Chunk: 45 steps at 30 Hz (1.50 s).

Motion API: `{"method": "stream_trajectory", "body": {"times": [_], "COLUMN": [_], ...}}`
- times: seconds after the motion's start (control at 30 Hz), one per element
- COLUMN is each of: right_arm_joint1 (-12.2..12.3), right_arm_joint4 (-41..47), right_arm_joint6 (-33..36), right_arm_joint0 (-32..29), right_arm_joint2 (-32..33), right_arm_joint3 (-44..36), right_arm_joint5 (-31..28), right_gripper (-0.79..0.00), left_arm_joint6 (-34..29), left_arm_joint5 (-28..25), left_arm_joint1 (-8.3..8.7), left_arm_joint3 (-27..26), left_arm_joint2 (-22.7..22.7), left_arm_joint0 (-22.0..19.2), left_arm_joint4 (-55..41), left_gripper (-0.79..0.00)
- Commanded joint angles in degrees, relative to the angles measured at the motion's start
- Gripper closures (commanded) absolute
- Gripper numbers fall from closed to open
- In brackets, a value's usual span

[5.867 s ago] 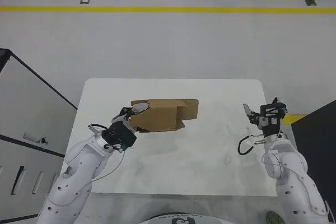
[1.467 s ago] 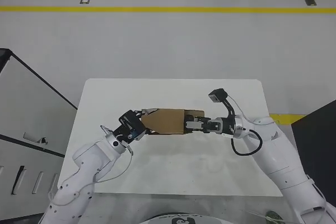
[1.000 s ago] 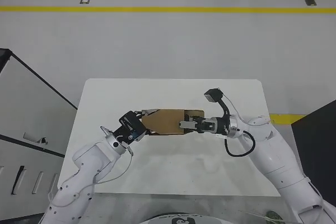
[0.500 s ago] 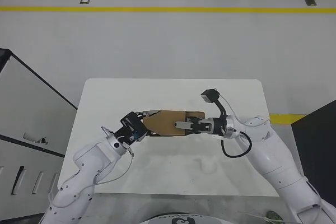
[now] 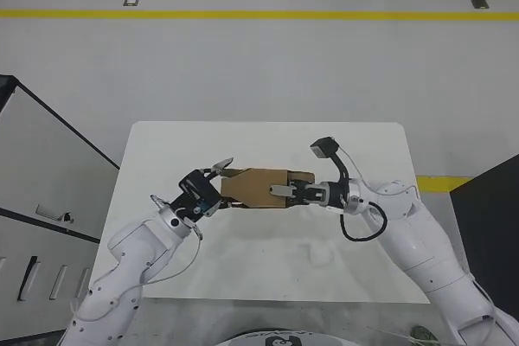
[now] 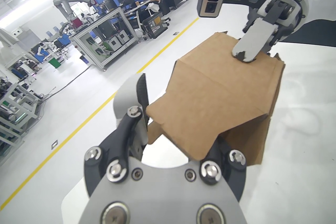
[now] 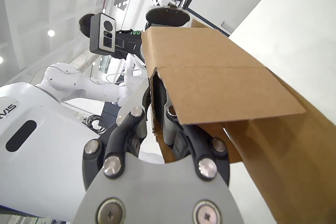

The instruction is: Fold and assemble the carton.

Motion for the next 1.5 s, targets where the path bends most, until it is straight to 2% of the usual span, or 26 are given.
{"method": "stream_trajectory", "body": {"times": [0.0, 0.27, 1.47], "right_arm_joint1": [0.1, 0.4, 0.4], "right_arm_joint4": [1.0, 7.6, 7.6], "right_arm_joint6": [-0.1, 1.1, 1.1], "right_arm_joint0": [-0.3, -1.7, -1.7], "right_arm_joint2": [0.7, 3.0, 3.0], "right_arm_joint3": [0.2, 0.3, 0.3], "right_arm_joint5": [-1.2, -3.0, -3.0], "right_gripper": [0.000, 0.000, 0.000], "left_arm_joint6": [0.1, 3.2, 3.2], "left_arm_joint5": [0.9, 3.3, 3.3], "left_arm_joint1": [0.09, 0.39, 0.39], "left_arm_joint3": [0.0, -2.5, -2.5], "left_arm_joint2": [-1.5, -7.4, -7.4], "left_arm_joint0": [0.3, 3.5, 3.5], "left_arm_joint4": [-0.2, -2.9, -2.9], "left_gripper": [-0.785, -0.785, -0.785]}}
